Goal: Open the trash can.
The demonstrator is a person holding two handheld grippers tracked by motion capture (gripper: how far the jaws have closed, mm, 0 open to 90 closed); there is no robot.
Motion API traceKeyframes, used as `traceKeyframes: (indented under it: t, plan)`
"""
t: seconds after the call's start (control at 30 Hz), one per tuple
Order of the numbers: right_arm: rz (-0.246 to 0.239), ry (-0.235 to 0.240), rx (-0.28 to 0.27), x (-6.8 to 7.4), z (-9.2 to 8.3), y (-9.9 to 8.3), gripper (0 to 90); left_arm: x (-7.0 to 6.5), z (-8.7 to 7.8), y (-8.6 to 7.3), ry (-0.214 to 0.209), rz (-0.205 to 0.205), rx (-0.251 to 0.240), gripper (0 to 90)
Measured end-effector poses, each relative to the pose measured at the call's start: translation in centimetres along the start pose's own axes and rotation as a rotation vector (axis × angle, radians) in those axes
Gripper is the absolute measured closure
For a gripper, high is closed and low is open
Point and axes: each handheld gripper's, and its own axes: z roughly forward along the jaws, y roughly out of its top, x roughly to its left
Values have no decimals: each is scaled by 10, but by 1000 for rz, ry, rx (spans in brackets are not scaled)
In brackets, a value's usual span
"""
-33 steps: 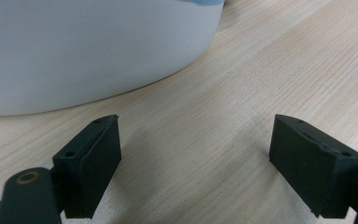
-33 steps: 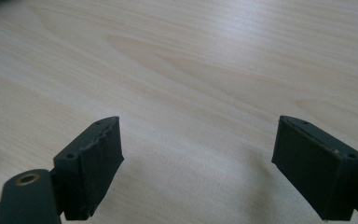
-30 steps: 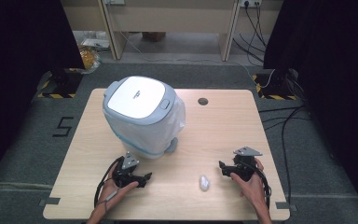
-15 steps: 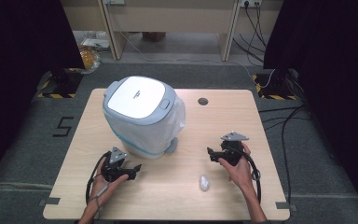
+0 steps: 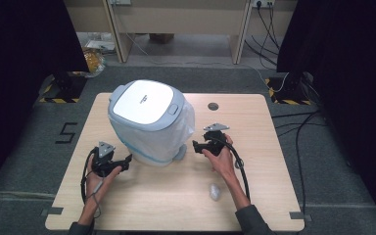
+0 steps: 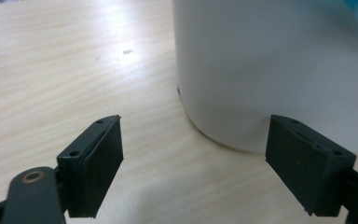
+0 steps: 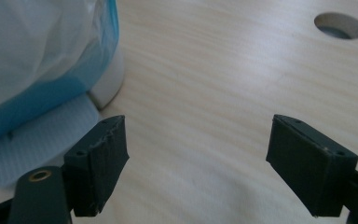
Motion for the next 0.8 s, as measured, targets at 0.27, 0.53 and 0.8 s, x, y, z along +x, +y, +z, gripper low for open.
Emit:
traceKeyframes:
  t: [0.27, 0.53, 0.8]
  plan:
    - [24, 20, 45, 11, 33, 15, 205, 3, 4, 2, 11, -4, -2, 164]
    - [17, 41, 82, 20, 39, 12, 363, 6, 12, -1, 9, -13, 11, 174]
    - [1, 195, 100, 47, 17, -13, 316, 7, 15, -3, 14, -20, 11, 208]
